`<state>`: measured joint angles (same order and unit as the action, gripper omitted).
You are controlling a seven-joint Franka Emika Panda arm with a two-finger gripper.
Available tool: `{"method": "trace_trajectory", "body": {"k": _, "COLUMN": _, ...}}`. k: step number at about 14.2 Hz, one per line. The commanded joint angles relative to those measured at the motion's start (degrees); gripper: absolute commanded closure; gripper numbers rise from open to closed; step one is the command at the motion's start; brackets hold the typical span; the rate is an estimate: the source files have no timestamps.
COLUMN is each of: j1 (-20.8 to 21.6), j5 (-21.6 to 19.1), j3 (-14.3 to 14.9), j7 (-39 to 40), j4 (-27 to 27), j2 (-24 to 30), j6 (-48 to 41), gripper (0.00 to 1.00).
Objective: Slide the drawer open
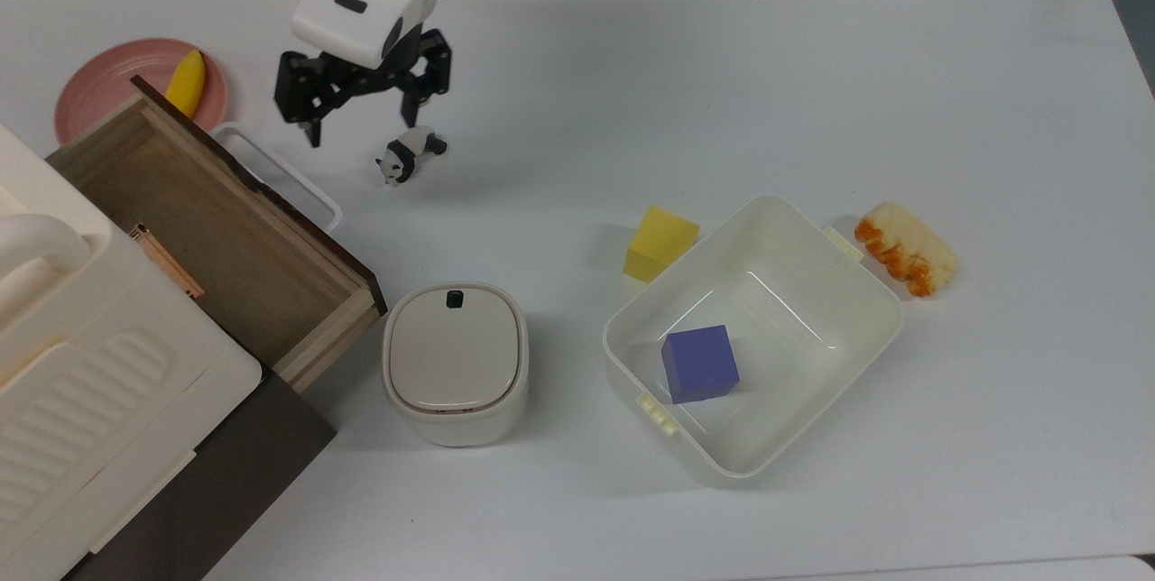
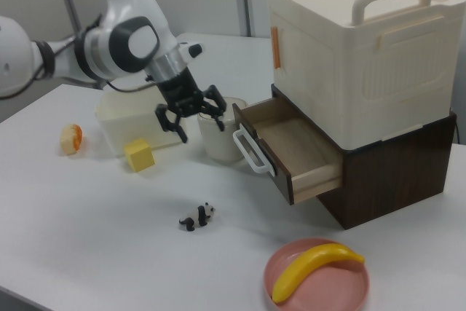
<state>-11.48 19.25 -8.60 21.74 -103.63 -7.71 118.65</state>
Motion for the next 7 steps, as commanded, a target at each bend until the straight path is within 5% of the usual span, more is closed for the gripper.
{"method": "trace_trajectory", "body": {"k": 1, "j1": 0.41, "j5": -8.58, "j3": -1.25, "j7": -11.85, "j4": 2.99, "j2": 2.52, "j6": -10.25, "gripper": 0.00}}
{"method": "trace_trajectory", "body": {"k": 7, "j1": 0.41, "j5": -16.08, "j3": -1.25, "j7": -26.66, "j4": 3.26, "j2": 7.00, "j6": -16.94, "gripper": 0.00}}
